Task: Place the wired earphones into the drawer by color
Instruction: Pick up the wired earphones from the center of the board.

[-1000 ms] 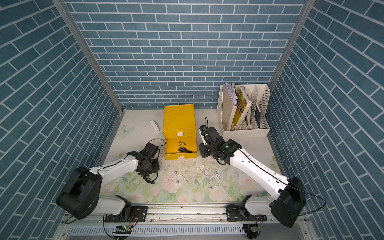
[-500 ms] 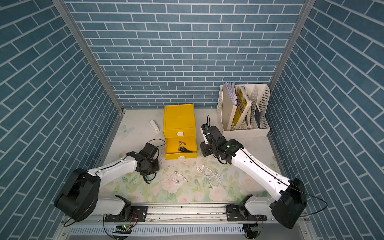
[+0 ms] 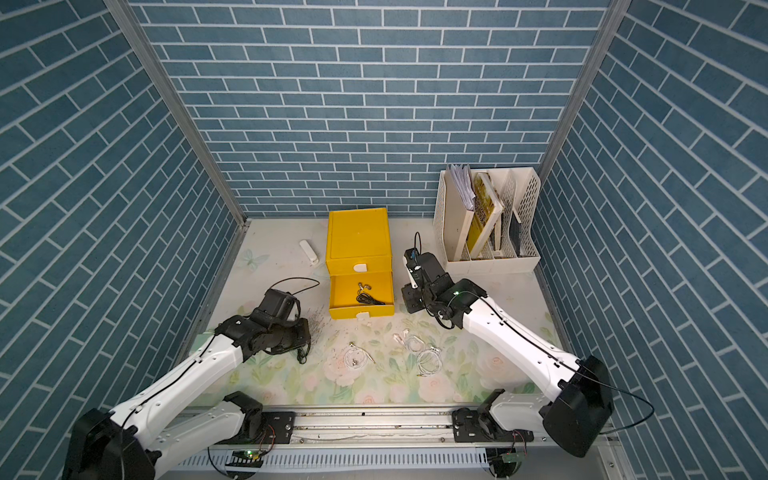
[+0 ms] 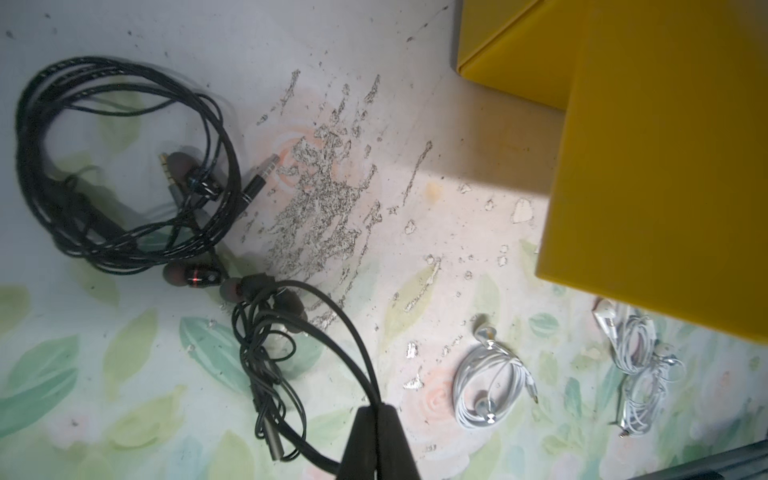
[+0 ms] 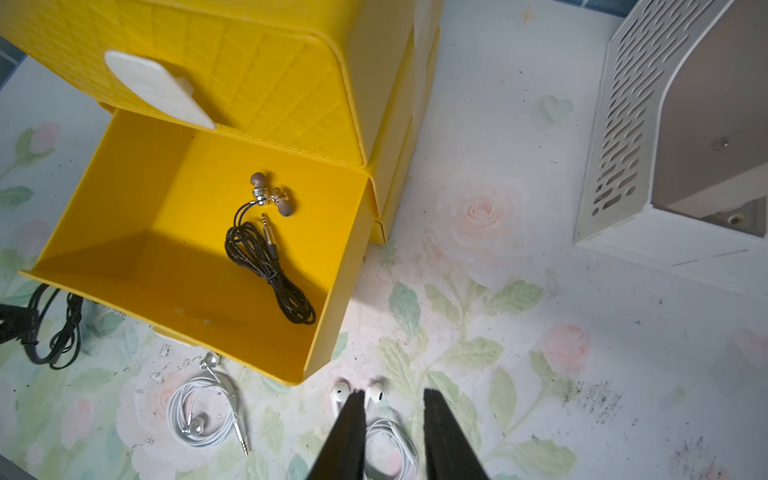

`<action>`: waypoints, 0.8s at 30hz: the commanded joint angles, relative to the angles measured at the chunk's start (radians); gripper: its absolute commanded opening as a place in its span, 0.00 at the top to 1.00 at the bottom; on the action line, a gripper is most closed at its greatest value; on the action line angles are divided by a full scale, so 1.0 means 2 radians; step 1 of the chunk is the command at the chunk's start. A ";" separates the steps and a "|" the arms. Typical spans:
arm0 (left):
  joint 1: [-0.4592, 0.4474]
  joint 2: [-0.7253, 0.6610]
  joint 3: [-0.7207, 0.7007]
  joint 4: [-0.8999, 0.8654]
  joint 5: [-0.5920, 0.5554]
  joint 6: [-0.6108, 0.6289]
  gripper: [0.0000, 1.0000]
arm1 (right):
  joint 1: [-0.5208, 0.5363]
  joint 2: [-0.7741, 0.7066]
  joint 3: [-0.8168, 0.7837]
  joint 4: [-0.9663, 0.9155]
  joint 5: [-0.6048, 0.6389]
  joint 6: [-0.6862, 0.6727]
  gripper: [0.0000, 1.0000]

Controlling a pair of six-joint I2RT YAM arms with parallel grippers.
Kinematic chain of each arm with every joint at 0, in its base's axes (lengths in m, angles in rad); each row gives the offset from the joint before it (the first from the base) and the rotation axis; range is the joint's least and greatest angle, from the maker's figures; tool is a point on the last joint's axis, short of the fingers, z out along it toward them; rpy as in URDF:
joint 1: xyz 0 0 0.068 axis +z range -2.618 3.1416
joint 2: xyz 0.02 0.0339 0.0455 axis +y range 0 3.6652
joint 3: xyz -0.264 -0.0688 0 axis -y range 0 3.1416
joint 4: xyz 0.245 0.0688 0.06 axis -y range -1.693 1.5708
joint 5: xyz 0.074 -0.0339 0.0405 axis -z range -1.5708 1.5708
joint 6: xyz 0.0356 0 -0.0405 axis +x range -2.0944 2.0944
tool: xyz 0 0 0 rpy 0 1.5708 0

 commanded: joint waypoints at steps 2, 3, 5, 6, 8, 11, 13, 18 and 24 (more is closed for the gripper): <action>0.000 -0.041 0.018 -0.058 0.013 -0.009 0.99 | -0.003 -0.003 -0.004 0.007 0.014 0.003 0.73; 0.000 -0.048 0.021 -0.062 0.017 -0.011 0.99 | -0.004 -0.002 -0.004 0.008 0.013 0.003 0.73; 0.000 -0.060 0.026 -0.064 0.024 -0.016 0.99 | -0.004 0.001 -0.004 0.008 0.014 0.003 0.73; 0.000 -0.064 0.028 -0.064 0.026 -0.018 0.99 | -0.004 0.002 -0.004 0.008 0.014 0.003 0.73; 0.000 -0.073 0.029 -0.060 0.029 -0.020 0.99 | -0.005 0.003 -0.004 0.008 0.012 0.004 0.73; 0.000 -0.080 0.027 -0.046 0.036 -0.022 0.99 | -0.005 0.003 -0.005 0.010 -0.001 0.007 0.73; -0.001 -0.079 0.025 -0.041 0.038 -0.021 1.00 | -0.005 0.005 -0.005 0.012 -0.022 0.006 0.73; 0.000 -0.084 0.044 -0.043 0.032 -0.010 1.00 | -0.004 0.005 -0.011 0.048 -0.128 0.016 0.69; 0.000 -0.088 0.043 -0.046 0.028 -0.003 1.00 | 0.004 0.020 -0.014 0.075 -0.178 0.029 0.64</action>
